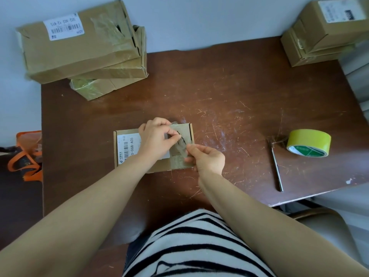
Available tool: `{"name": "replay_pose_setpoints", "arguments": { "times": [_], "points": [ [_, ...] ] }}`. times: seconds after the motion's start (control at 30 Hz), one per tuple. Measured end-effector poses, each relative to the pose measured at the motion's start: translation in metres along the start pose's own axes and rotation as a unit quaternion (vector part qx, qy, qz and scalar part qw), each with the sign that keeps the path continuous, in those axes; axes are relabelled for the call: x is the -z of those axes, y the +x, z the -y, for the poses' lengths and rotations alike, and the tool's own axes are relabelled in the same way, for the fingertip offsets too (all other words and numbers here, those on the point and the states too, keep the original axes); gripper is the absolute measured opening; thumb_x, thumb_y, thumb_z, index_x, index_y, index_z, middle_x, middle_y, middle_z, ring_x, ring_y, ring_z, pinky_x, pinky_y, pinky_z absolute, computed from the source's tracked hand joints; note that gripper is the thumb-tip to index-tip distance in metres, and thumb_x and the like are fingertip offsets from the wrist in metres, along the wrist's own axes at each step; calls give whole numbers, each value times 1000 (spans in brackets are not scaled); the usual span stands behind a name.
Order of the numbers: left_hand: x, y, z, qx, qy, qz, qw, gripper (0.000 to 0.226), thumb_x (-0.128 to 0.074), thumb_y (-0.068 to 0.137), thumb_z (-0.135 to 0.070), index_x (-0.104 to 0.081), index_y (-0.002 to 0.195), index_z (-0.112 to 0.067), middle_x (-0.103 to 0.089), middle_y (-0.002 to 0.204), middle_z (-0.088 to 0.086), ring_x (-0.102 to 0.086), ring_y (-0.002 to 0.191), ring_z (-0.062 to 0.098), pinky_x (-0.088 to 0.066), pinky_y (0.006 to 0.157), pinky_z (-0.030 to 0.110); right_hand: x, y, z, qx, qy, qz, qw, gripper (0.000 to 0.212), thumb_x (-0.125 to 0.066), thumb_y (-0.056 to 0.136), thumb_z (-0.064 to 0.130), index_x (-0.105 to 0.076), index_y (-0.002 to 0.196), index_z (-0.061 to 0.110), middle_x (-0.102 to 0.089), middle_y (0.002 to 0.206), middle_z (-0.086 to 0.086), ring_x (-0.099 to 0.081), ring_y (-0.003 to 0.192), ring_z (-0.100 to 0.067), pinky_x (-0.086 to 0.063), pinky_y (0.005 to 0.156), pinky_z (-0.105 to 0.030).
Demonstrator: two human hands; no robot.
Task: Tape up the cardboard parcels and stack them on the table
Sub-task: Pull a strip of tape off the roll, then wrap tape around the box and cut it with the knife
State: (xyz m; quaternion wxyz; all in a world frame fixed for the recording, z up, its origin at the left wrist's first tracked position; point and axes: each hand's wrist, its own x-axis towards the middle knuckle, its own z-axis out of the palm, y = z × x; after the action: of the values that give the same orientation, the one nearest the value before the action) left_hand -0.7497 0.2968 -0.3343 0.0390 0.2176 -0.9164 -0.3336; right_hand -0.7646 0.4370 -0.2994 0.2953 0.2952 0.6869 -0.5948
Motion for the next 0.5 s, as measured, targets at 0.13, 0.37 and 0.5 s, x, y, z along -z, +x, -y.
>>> {"name": "replay_pose_setpoints", "arguments": {
  "times": [0.13,0.37,0.5],
  "points": [
    [1,0,0,1,-6,1,1000,11,-77,78,-26,-77,79,-15,-61,108,0,-50,106,23,-16,95,29,-3,2,-1,22,-39,-26,999,10,-78,78,19,-69,73,19,-63,47,4,-50,35,-5,-53,58,-27],
    [1,-1,2,-9,-11,-3,1000,13,-76,79,-27,-75,78,-15,-59,108,-1,-37,96,9,-14,91,25,-4,-10,1,145,-23,28,989,10,-77,77,22,-68,76,18,-65,55,4,-47,37,-5,-44,45,-19],
    [1,-1,3,-8,-16,2,1000,10,-77,78,-26,-76,76,-16,-60,107,0,-49,104,20,-16,96,29,-5,-3,2,99,-59,-11,993,9,-74,82,20,-70,84,12,-59,47,5,-45,34,-5,-44,46,-21]
  ]
}}
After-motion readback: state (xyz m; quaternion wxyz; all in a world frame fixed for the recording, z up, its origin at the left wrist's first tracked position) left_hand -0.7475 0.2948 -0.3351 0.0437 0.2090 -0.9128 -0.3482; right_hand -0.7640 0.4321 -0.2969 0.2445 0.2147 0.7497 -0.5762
